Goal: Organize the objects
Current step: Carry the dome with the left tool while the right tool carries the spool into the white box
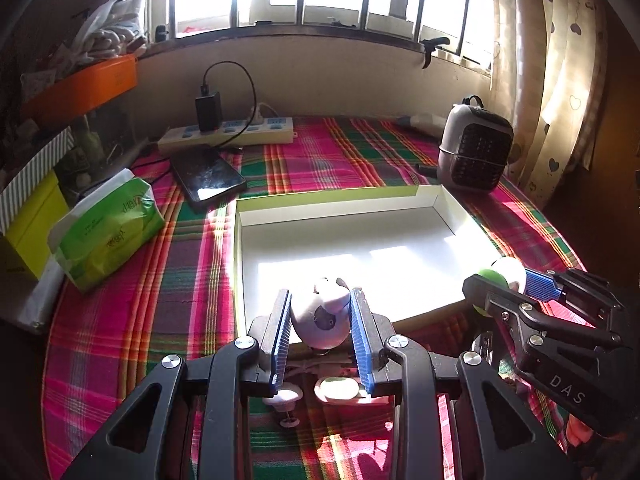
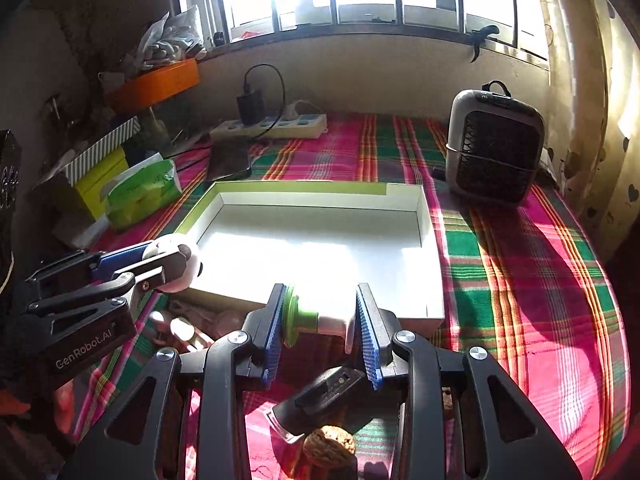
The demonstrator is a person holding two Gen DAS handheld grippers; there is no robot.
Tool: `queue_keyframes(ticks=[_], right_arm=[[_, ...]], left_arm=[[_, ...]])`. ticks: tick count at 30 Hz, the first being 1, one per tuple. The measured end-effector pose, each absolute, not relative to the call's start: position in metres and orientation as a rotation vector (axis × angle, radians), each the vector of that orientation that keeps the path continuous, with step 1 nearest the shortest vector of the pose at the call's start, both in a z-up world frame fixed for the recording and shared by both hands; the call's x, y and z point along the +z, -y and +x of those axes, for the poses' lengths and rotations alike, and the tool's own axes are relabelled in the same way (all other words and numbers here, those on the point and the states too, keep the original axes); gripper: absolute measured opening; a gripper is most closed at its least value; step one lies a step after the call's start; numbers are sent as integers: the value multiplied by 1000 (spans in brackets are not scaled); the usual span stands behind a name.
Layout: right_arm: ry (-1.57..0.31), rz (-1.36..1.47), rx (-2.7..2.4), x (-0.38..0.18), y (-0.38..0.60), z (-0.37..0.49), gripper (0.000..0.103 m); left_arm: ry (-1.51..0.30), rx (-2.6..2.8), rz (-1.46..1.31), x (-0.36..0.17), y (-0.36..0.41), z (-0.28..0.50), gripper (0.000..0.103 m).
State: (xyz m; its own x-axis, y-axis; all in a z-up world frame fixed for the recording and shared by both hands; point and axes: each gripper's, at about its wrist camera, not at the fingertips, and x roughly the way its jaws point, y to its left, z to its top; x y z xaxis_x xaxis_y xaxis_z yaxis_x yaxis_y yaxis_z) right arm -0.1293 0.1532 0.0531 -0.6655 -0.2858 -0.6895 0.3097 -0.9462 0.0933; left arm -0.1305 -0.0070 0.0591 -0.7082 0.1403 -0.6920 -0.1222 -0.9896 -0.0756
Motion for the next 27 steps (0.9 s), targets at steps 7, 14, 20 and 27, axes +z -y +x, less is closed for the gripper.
queue_keyframes(ticks=[7, 14, 20, 27], right_arm=[[-72, 1094, -2589, 49, -148, -158, 35], [-107, 1146, -2570, 39, -140, -189, 35], [-113, 1194, -2549, 32, -134, -211, 35], [-131, 1238, -2525, 23, -124, -230, 35]], left_arm=[[55, 2759, -1117, 56, 11, -159, 26], [14, 2748, -1148, 48, 10, -182, 26], [25, 2723, -1203, 38, 11, -205, 26], [41, 2707, -1248, 30, 11, -222, 26]])
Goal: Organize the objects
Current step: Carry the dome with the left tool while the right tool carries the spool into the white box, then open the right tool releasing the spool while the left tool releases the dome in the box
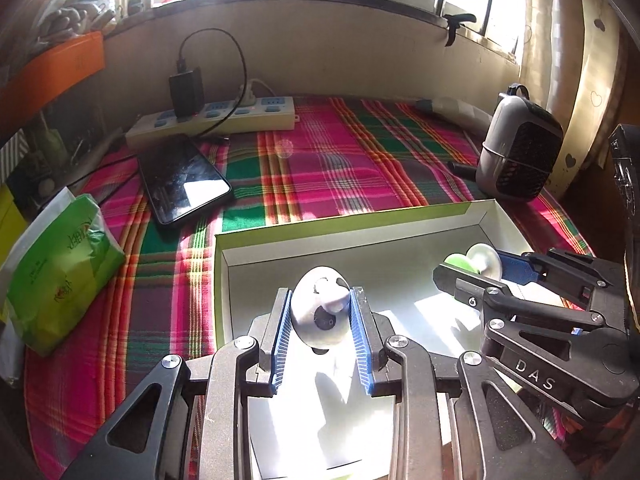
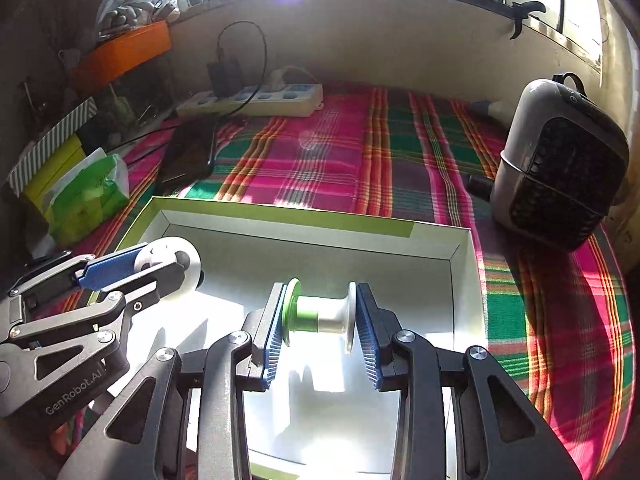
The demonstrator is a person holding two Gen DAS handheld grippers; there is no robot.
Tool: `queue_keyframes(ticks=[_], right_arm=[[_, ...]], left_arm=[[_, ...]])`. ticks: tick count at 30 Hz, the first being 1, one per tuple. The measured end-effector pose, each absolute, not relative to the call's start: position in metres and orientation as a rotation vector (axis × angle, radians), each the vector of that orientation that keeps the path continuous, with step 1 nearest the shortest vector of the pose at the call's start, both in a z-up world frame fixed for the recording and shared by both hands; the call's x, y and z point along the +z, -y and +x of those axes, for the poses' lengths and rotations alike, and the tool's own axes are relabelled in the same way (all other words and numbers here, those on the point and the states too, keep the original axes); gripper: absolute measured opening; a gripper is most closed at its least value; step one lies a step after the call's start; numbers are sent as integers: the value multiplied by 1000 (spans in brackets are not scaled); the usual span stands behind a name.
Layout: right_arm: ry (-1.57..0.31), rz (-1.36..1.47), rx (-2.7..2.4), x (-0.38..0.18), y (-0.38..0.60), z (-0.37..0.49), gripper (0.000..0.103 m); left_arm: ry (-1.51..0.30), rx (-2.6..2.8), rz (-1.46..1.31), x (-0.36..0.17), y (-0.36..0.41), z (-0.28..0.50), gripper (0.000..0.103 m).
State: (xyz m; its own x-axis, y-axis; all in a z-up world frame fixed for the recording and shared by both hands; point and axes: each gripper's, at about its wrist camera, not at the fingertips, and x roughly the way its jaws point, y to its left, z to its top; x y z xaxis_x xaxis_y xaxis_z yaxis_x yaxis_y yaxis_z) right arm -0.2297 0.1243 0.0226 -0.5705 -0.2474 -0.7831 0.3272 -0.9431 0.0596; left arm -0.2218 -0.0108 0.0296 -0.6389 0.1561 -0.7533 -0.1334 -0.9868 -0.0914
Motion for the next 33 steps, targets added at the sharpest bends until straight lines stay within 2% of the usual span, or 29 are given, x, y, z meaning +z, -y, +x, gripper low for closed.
queue_keyframes(ticks=[13, 33], right_arm=[[-200, 1281, -2504, 18, -114, -250, 35], [-197, 1332, -2486, 13, -112, -256, 36]], left_arm=[[37, 2694, -1280, 23, 9, -231, 26], [24, 2698, -1302, 20, 9, -233, 30]])
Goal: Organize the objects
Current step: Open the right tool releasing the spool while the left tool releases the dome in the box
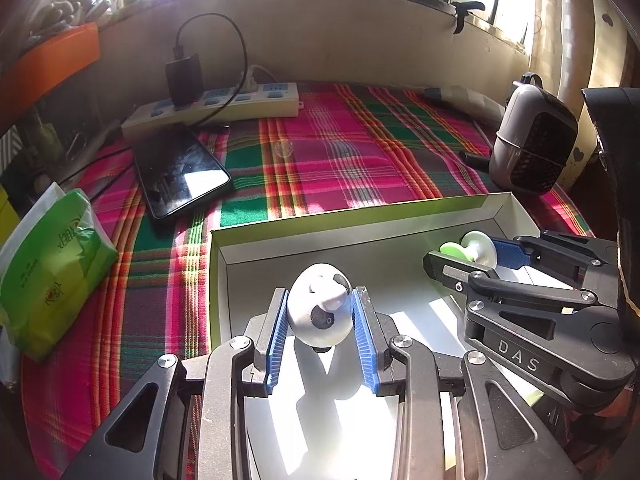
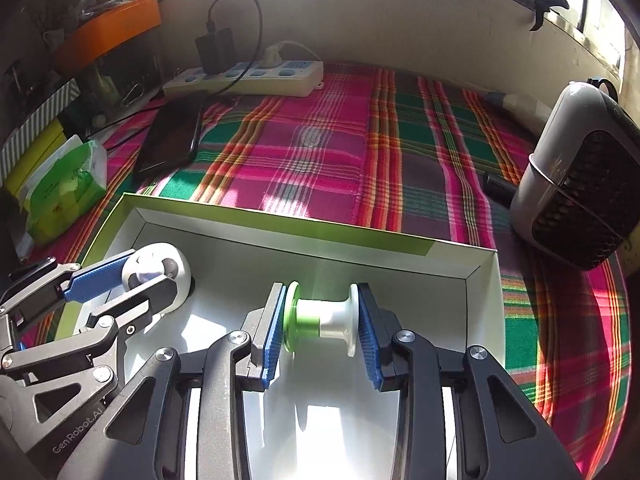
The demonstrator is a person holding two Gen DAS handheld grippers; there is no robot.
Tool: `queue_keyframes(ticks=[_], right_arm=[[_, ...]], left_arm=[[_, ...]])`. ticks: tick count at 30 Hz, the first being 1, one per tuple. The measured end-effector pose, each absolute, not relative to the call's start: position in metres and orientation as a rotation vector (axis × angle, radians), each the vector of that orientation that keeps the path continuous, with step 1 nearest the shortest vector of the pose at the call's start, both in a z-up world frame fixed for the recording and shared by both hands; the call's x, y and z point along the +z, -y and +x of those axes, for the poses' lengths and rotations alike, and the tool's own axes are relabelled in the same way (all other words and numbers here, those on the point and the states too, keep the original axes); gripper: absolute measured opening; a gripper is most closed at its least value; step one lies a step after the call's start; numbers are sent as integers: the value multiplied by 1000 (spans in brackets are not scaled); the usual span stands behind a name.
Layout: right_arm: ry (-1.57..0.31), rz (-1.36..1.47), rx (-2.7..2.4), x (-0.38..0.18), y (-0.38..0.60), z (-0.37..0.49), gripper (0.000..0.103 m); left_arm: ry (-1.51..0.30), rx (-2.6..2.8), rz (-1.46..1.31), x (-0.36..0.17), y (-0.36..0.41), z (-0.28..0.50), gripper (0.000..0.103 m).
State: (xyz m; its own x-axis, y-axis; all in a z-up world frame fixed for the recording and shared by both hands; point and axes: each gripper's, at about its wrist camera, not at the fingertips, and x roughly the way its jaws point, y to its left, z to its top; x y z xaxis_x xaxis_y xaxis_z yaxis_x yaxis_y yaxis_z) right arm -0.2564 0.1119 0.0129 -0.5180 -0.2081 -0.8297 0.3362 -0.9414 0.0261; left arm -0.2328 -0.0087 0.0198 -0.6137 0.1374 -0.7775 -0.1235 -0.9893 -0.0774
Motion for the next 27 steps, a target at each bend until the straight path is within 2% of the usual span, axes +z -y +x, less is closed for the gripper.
queue_keyframes(ticks=[2, 4, 27], right_arm=[[-192, 1329, -2488, 14, -112, -256, 47], [-186, 1322, -2494, 15, -113, -255, 51], [-139, 1244, -2562, 38, -127, -217, 51]], left_arm=[[23, 2700, -1307, 20, 9, -232, 30], [22, 2703, -1311, 20, 9, -232, 30], [59, 2723, -1253, 41, 14, -196, 31]])
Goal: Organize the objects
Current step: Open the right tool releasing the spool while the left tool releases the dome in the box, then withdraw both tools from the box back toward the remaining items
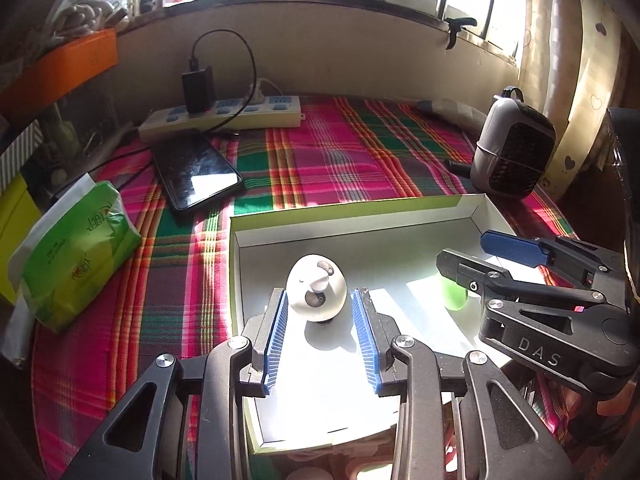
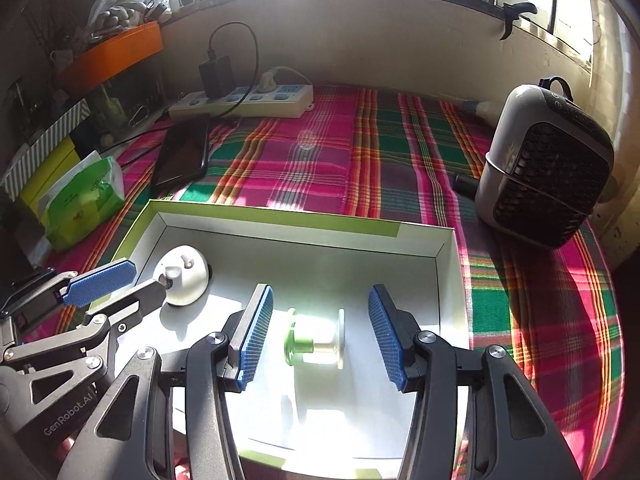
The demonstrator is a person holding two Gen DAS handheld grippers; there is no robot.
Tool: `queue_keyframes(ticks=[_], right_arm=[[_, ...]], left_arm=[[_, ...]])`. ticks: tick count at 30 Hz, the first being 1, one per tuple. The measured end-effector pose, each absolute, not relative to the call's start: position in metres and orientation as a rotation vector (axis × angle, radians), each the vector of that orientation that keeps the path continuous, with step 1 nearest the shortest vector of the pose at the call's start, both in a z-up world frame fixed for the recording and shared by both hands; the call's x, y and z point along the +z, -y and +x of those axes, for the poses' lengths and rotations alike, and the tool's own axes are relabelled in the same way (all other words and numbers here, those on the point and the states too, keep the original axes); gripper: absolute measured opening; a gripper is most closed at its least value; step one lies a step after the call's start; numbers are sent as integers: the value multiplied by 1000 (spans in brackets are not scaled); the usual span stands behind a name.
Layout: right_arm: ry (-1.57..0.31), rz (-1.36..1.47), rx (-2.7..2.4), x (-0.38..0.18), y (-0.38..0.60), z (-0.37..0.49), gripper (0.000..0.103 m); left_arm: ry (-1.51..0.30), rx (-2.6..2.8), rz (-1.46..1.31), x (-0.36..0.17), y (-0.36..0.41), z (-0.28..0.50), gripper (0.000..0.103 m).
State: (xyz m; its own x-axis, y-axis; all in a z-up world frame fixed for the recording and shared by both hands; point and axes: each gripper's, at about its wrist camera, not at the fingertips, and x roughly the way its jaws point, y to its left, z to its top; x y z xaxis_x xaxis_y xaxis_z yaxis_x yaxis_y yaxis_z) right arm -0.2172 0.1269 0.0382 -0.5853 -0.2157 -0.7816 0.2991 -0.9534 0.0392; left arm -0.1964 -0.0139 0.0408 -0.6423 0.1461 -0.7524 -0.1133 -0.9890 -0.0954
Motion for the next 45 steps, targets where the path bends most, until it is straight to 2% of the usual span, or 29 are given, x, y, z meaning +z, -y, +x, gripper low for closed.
queue_keyframes(ticks=[11, 29, 45], right_arm=[[-79, 1200, -2588, 46, -140, -184, 51], [-97, 1111, -2683, 51, -172, -124, 51], [7, 1127, -2796, 42, -230, -84, 51]], left_arm=[[85, 2745, -1219, 48, 23, -164, 32], [148, 2770, -1216, 43, 51, -114, 32], [224, 2703, -1221, 27, 52, -81, 32]])
